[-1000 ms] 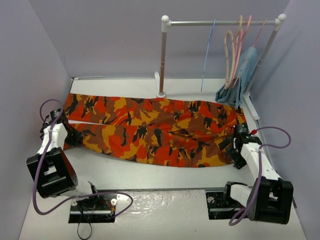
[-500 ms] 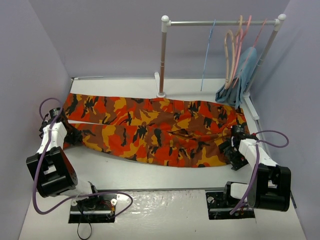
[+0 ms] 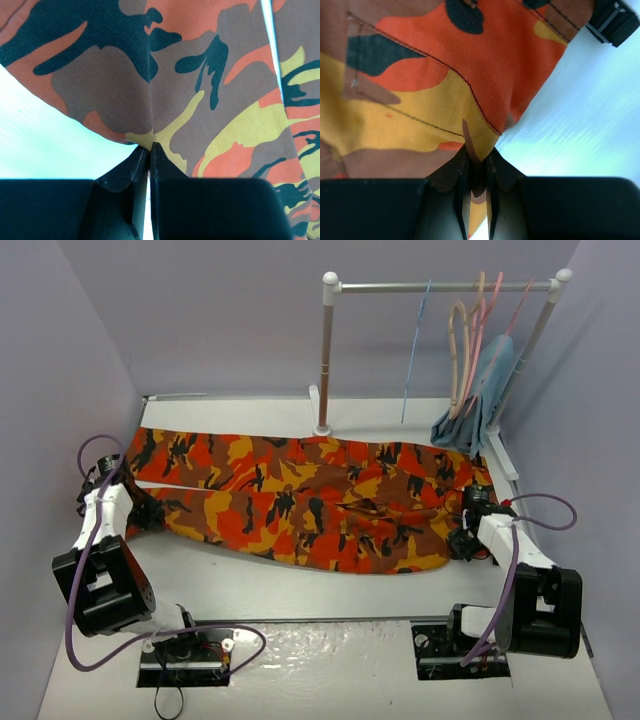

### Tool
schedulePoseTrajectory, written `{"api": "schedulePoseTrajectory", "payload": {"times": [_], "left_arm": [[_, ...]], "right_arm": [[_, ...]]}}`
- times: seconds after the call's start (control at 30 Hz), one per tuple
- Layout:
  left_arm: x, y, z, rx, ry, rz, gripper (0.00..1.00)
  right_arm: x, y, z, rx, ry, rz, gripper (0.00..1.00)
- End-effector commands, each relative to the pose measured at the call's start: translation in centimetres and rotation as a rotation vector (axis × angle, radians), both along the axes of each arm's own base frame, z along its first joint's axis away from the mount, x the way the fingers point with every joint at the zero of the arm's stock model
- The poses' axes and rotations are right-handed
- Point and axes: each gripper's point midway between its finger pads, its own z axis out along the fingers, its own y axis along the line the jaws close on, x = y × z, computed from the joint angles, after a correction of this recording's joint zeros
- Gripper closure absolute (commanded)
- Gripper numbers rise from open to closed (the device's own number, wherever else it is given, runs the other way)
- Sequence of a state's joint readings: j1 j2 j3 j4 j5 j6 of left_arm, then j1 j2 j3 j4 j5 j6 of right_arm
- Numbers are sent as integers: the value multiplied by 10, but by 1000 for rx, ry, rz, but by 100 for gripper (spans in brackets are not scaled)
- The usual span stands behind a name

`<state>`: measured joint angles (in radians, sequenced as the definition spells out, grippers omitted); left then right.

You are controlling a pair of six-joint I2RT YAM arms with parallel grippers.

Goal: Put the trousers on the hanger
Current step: Fold the trousers

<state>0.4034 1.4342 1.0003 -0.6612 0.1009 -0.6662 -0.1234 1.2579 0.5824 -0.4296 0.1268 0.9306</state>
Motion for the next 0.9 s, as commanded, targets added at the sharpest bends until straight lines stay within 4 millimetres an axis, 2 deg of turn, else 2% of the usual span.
{"api": "schedulePoseTrajectory", "payload": {"times": [0.0, 0.13, 0.27, 0.37, 0.5, 0.63, 0.73, 0.87], "left_arm": [[21, 21, 61, 99, -154, 34, 100], [21, 32, 99, 171, -209, 59, 100], [11, 42, 133, 235, -277, 105, 100], [-7, 47, 152, 285, -299, 141, 100], [-40, 43, 172, 354, -324, 169, 100], [-71, 34, 179, 418, -314, 183, 100], [-80, 35, 179, 464, -289, 161, 100], [-65, 40, 171, 469, -269, 117, 100]], "right_arm": [[35, -26, 51, -142, -104, 32, 100], [53, -37, 105, -207, -198, 41, 100], [47, -42, 141, -230, -283, 25, 100], [38, -44, 162, -249, -315, 18, 100], [19, -50, 183, -319, -310, 5, 100], [1, -52, 210, -418, -319, 12, 100], [-4, -49, 216, -436, -327, 44, 100], [0, -50, 203, -444, -290, 67, 100]]}}
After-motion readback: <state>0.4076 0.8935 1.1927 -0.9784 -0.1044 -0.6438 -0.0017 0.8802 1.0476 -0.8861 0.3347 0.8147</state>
